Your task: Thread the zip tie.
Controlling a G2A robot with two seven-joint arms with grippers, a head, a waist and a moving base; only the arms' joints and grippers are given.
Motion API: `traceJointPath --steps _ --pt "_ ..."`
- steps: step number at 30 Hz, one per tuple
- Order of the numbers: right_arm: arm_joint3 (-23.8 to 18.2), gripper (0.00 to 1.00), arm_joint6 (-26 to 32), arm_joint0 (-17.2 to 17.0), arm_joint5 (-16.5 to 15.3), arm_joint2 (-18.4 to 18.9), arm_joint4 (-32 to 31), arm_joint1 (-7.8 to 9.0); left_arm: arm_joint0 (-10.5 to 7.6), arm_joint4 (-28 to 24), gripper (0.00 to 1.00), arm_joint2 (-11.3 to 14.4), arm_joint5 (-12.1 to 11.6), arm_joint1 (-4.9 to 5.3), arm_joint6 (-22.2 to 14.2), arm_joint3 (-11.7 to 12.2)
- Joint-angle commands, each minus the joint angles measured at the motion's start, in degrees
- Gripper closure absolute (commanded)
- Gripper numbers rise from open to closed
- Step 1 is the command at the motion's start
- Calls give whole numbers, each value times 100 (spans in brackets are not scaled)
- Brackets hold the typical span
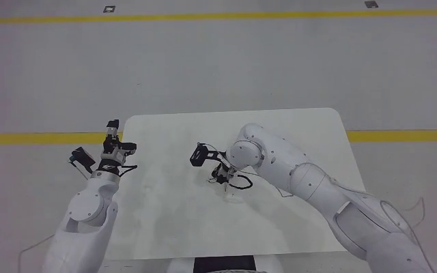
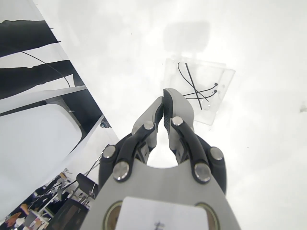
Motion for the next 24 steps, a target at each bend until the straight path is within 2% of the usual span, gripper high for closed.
traceJointPath --steps 1,11,18,24 --pt "59 100 -69 -13 -4 -48 -58 -22 0 0 0 0 0 0 0 0" --pt "486 100 -413 35 -4 -373 -220 -164 0 0 0 0 0 0 0 0" --pt "486 100 -413 35 -4 -373 -220 -164 0 0 0 0 0 0 0 0" --pt "469 100 -642 -50 110 -444 -695 -189 0 0 0 0 0 0 0 0"
